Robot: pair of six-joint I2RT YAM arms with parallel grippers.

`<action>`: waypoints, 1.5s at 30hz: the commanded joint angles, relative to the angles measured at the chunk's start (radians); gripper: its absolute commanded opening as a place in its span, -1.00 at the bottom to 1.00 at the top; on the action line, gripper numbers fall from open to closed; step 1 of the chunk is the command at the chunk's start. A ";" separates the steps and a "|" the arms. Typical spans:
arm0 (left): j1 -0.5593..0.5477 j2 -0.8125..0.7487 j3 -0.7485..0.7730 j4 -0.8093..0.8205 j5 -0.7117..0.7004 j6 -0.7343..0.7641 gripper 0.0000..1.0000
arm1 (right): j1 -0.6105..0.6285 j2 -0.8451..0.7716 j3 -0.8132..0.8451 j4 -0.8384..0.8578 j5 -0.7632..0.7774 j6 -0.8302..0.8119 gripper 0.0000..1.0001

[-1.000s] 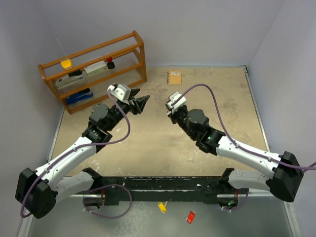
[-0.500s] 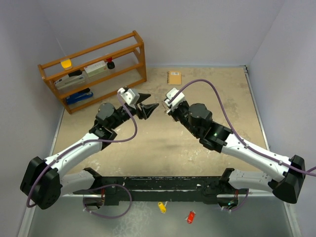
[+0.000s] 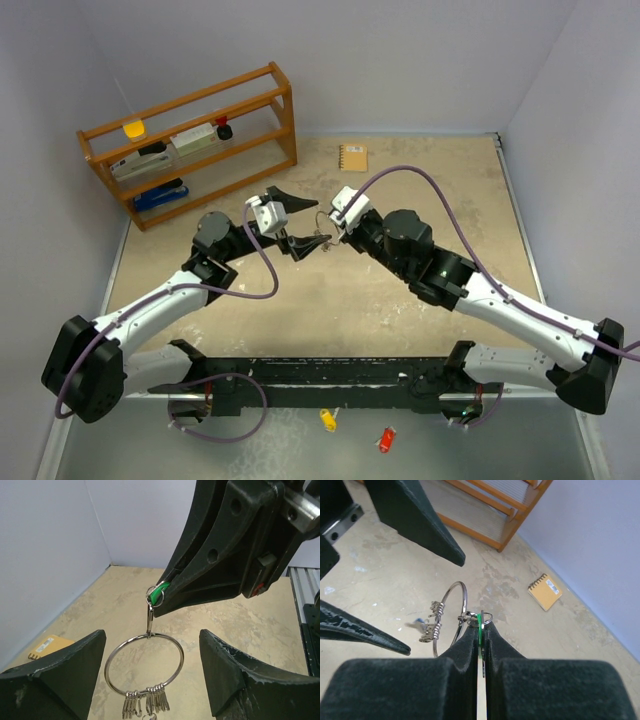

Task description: Remove the keys from the keyring

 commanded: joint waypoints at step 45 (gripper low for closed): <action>-0.004 0.129 0.134 0.211 0.346 -0.066 -0.26 | 0.050 0.029 0.369 -0.437 -0.101 -0.132 -1.00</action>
